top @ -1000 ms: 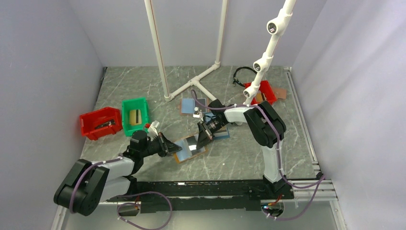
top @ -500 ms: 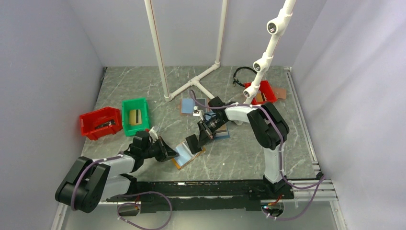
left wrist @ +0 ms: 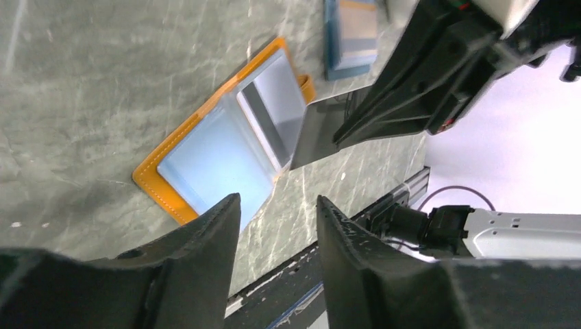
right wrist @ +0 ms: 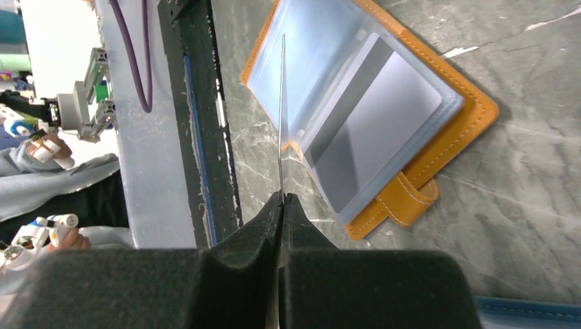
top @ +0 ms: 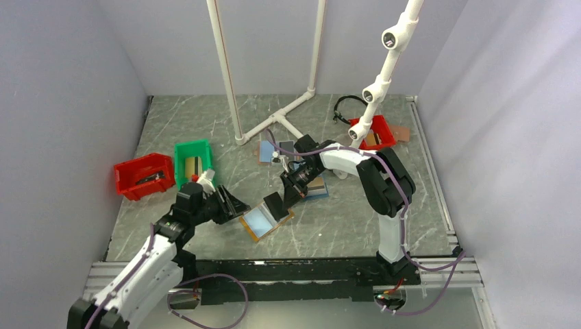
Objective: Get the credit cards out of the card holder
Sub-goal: Remove the credit card from the card holder.
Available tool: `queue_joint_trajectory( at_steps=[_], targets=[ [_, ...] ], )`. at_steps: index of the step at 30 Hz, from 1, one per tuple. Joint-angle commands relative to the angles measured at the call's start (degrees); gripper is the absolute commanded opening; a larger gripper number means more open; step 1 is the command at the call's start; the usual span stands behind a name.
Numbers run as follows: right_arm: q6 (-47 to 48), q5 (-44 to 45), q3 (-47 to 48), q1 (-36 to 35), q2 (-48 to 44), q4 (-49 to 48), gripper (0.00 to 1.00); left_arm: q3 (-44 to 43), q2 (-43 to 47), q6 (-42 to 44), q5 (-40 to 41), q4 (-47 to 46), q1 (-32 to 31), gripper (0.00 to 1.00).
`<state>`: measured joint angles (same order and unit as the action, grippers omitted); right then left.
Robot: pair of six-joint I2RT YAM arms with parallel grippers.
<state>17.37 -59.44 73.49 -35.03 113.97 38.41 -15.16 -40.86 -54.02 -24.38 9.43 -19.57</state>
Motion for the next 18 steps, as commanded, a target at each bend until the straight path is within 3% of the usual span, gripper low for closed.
queue_joint_trajectory(
  at_steps=[1,3,6,12,18],
  targets=[
    [3.62,-0.67,2.15,-0.74,-2.59,2.22,0.0,-4.51,8.03,1.7,7.26,13.44,0.15,0.57],
    [3.95,-0.97,2.41,-0.75,-2.45,2.52,0.0,-4.7,10.77,0.71,9.06,15.35,0.15,0.74],
    [4.19,-1.28,2.56,-0.83,-2.68,2.78,0.0,-3.76,13.5,-0.77,9.29,14.35,0.15,0.9],
    [4.03,-1.22,2.62,-0.75,-3.53,2.72,0.0,-1.97,13.33,-2.13,3.92,4.09,0.15,0.95],
    [4.35,-0.17,2.55,-0.83,-4.63,2.7,0.0,-3.13,10.66,-1.14,1.35,-0.46,0.15,0.97]
  ],
)
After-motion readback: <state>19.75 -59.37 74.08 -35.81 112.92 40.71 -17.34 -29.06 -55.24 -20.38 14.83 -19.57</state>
